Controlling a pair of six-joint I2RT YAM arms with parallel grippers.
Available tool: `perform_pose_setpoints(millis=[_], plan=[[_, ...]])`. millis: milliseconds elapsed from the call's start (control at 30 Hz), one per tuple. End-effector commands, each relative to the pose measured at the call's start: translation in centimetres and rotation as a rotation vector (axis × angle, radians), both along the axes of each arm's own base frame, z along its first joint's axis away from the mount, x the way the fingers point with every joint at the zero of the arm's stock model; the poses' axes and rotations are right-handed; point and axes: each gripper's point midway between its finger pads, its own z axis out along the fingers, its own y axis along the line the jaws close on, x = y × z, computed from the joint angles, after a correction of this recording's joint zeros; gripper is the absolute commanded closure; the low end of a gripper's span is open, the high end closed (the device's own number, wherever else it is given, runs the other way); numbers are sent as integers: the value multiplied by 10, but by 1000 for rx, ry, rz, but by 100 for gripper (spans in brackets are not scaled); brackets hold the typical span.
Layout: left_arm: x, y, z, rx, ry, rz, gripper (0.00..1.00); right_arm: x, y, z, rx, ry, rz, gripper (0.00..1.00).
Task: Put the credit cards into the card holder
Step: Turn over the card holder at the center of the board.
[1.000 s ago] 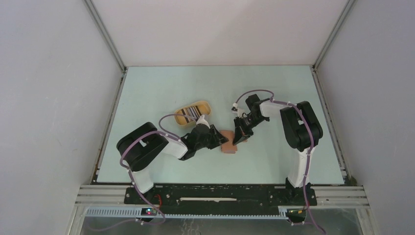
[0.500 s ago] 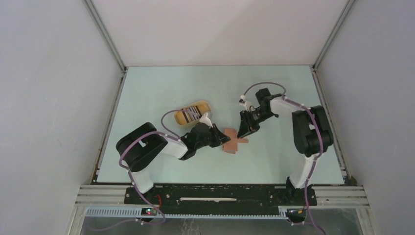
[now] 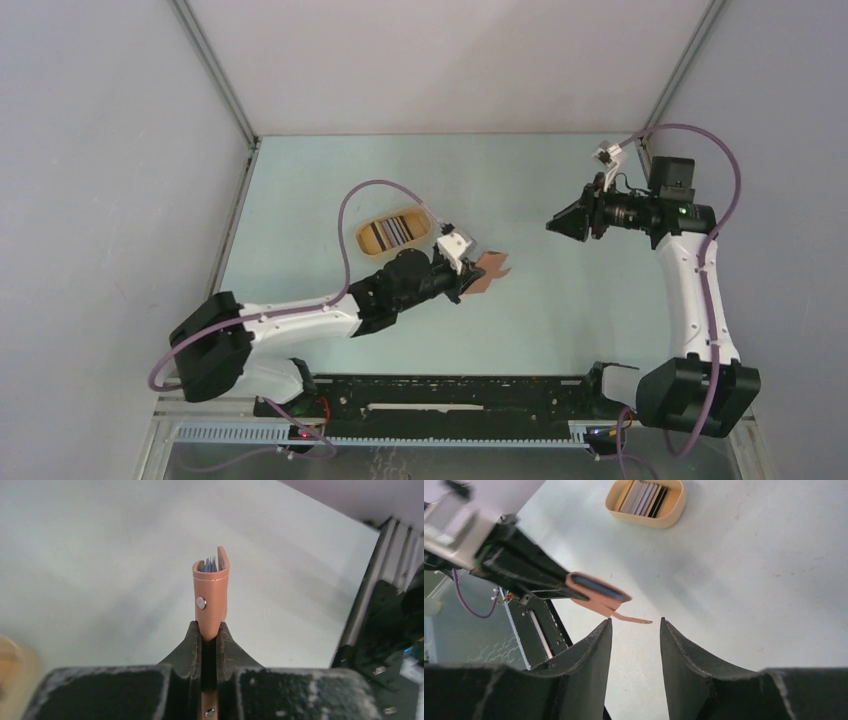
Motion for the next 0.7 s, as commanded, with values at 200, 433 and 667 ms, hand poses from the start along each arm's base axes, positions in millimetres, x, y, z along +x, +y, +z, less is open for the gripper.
perform_pose_setpoints(millis=[200,433,667], plan=[[1,-10,2,750,-1012,-321,100,-3,-10,-2,80,27,-2,51],[17,-31,-30,944,-1190,-270,100,8,-14,-22,95,105,-3,51],[-12,-47,-81,997,-1252,-386,95,12,-15,-31,94,140,-6,51]])
